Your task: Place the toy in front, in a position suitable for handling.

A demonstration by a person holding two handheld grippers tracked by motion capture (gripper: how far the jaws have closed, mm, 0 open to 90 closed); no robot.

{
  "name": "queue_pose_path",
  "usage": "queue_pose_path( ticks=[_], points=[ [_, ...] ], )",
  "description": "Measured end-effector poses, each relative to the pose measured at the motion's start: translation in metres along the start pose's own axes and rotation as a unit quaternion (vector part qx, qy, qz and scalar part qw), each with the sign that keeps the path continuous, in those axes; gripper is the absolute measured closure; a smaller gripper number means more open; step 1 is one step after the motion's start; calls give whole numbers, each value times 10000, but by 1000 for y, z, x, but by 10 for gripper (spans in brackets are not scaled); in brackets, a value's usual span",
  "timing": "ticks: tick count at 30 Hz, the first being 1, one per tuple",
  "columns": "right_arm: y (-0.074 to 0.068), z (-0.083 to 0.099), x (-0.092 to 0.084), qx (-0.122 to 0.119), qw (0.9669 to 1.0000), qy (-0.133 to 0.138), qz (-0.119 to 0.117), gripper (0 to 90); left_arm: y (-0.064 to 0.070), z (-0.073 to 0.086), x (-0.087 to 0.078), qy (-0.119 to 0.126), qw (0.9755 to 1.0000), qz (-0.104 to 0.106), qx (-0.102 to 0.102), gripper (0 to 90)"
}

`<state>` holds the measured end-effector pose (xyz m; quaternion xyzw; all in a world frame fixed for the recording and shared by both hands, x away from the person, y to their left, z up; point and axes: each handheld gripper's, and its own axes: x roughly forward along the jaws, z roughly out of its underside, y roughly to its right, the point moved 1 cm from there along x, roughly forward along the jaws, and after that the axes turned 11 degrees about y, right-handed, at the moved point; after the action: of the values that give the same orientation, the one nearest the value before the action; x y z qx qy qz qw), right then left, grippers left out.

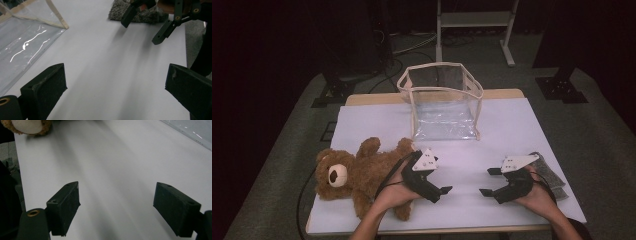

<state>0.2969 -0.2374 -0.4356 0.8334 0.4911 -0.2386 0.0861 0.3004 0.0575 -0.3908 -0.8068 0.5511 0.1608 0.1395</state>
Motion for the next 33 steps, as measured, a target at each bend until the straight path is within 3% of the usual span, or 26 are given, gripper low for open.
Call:
queue_pose_path(
  ticks=[9,19,26,33],
  points=[
    [0,2,2,-9,9999,-98,-23,196,-1,0,-3,25,10000,21,82,24],
    [-5,2,3,-78,9999,-129,-40,196,3,-4,-10,-7,9995,84,320,25],
    [1,2,5,23,9999,-134,-41,196,-2,-6,-24,-122,9985,160,519,34],
    [2,1,5,78,9999,-93,-83,196,-11,-6,-45,-116,9979,69,628,39]
  ],
)
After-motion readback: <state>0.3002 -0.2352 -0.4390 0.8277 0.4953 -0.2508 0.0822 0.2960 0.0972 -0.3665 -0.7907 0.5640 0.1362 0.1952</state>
